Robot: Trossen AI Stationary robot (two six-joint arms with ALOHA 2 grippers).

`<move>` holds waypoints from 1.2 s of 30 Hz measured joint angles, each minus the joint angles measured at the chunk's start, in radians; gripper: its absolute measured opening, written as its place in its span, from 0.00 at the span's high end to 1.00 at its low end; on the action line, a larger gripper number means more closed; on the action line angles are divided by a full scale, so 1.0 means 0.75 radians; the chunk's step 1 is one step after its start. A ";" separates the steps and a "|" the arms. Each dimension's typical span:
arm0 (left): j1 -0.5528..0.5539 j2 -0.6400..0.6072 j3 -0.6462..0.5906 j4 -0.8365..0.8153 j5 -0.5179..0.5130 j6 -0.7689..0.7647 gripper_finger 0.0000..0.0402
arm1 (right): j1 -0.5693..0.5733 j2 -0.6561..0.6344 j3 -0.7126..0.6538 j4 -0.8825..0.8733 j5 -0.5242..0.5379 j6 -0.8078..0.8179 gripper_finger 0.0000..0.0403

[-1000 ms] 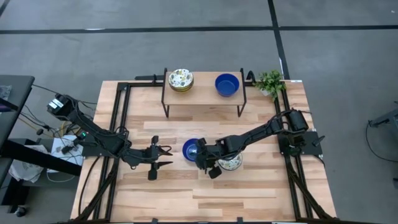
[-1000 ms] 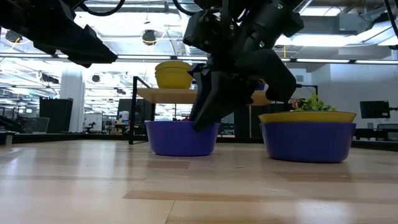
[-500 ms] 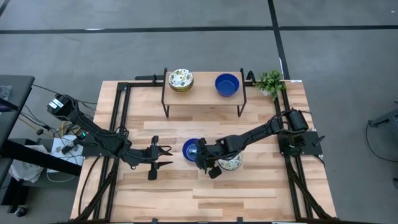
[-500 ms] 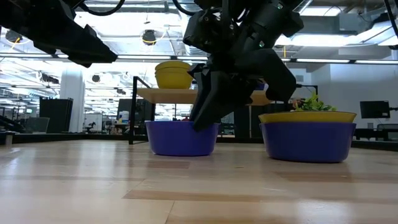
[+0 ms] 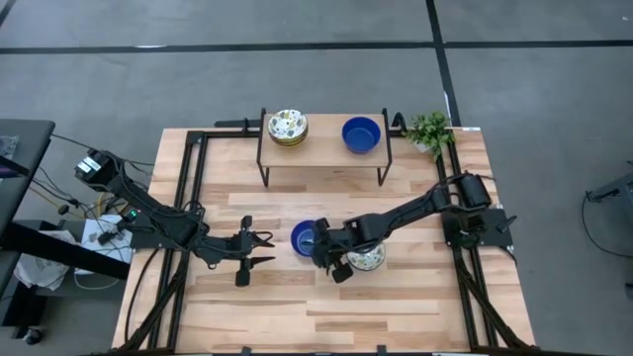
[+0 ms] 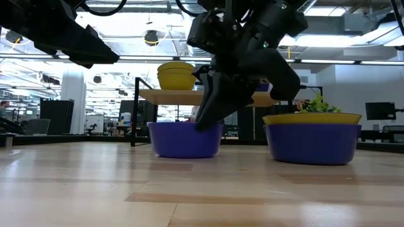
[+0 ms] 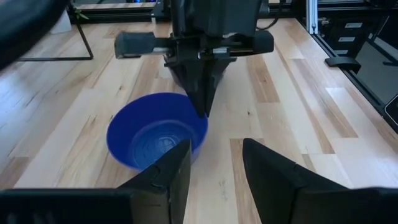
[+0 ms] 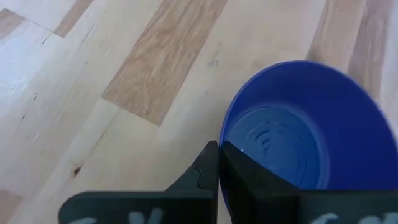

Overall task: Pick & Place Mini bowls
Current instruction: Stack the blue bowl on top of the blue bowl on the shelf

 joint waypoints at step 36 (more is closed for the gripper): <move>-0.001 0.000 0.000 0.003 0.000 -0.001 0.64 | 0.057 -0.593 0.000 -0.596 0.487 0.086 1.00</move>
